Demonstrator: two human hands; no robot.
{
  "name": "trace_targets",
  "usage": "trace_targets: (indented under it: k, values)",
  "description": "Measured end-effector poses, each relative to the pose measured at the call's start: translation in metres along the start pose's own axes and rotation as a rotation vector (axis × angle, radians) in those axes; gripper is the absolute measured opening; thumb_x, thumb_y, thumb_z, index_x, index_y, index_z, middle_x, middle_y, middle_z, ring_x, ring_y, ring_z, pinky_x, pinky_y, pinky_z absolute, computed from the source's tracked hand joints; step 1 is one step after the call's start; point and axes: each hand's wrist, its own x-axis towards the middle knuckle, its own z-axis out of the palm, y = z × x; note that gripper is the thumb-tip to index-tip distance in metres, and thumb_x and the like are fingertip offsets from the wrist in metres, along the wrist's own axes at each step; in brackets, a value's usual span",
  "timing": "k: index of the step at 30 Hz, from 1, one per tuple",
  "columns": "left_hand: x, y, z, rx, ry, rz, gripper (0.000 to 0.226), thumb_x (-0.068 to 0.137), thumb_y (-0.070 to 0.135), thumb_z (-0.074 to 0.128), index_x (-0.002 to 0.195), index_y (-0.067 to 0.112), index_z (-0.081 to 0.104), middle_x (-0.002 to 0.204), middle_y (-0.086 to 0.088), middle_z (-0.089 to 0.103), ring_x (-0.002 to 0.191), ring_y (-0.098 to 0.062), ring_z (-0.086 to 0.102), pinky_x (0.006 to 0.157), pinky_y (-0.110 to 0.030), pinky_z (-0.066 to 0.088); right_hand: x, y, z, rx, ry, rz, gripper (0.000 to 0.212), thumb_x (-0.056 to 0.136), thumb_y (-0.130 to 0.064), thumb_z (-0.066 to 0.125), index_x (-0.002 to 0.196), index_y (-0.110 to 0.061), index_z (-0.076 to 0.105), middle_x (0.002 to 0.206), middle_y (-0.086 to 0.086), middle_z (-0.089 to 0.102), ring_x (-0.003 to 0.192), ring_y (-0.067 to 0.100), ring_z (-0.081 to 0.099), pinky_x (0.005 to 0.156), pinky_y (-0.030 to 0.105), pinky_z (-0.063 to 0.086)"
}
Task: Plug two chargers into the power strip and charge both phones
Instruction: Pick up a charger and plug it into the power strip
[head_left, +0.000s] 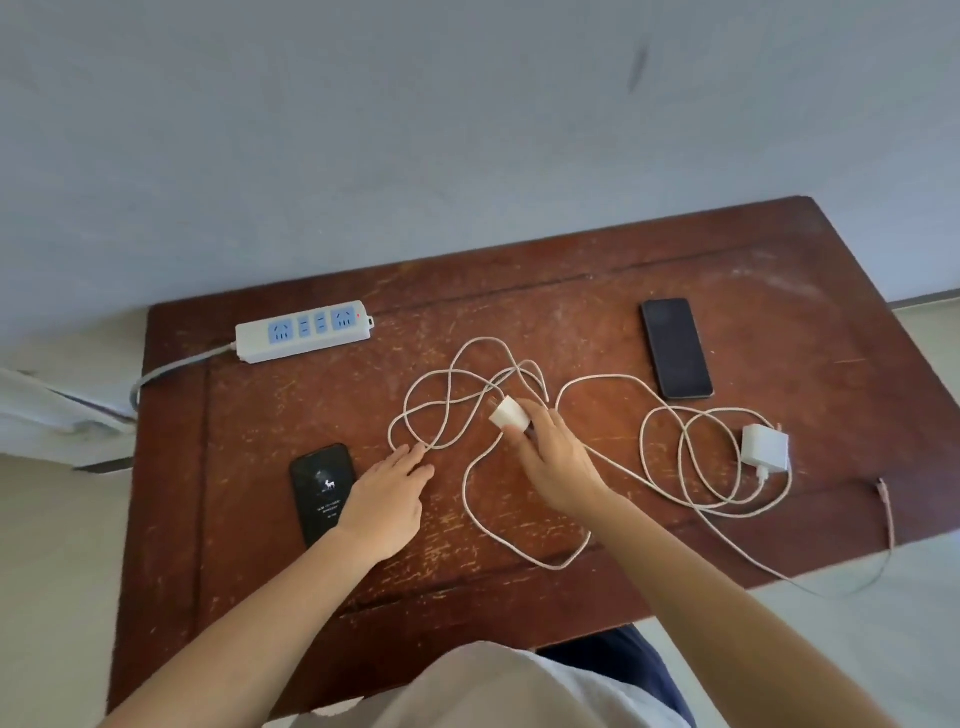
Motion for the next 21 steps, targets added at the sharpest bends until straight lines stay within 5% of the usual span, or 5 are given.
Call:
trace_targets:
  k: [5,8,12,15,21]
  values:
    - [-0.001,0.031,-0.021,-0.228,-0.030,-0.214,0.052,0.105,0.026,0.047,0.155,0.020,0.035,0.167,0.000,0.026,0.153,-0.021,0.024,0.123,-0.040,0.026,-0.003,0.007,-0.016,0.136,-0.041,-0.100,0.057,0.104,-0.054,0.034,0.149,-0.022,0.040,0.134,0.003,0.057,0.117,0.017,0.057,0.098,0.035,0.047]
    - [-0.003,0.055,-0.046,-0.566,0.212,-0.394,0.041,0.105,0.029,0.050,0.144,0.018,0.051,0.156,-0.004,0.044,0.143,-0.024,0.041,0.117,-0.042,0.034,-0.005,0.010,-0.026,0.157,-0.061,-0.184,0.054,0.101,-0.050,0.048,0.148,-0.023,0.043,0.121,-0.002,0.058,0.098,0.011,0.060,0.087,0.028,0.047]
    - [-0.010,0.082,-0.070,-1.137,0.307,-0.555,0.035,0.101,0.049,0.051,0.127,0.028,0.062,0.128,0.008,0.067,0.115,-0.011,0.063,0.094,-0.034,0.054,-0.005,0.007,-0.029,0.246,-0.093,-0.289,0.055,0.094,-0.035,0.069,0.144,-0.021,0.049,0.123,-0.002,0.062,0.097,0.010,0.064,0.085,0.020,0.051]
    - [-0.018,0.089,-0.078,-1.300,0.350,-0.593,0.024,0.101,0.040,0.056,0.117,0.028,0.069,0.109,0.009,0.077,0.099,-0.009,0.073,0.081,-0.032,0.057,-0.004,-0.003,-0.027,0.274,-0.117,-0.315,0.059,0.087,-0.026,0.078,0.141,-0.020,0.054,0.112,-0.010,0.067,0.083,-0.006,0.060,0.074,0.004,0.043]
    - [-0.032,0.073,-0.088,-1.256,0.474,-0.632,0.014,0.100,0.025,0.059,0.099,0.028,0.072,0.085,0.012,0.079,0.091,-0.007,0.074,0.074,-0.028,0.055,0.003,-0.035,-0.020,0.236,-0.124,-0.378,0.057,0.083,-0.020,0.081,0.136,-0.019,0.059,0.116,-0.001,0.069,0.096,0.009,0.062,0.086,0.028,0.055]
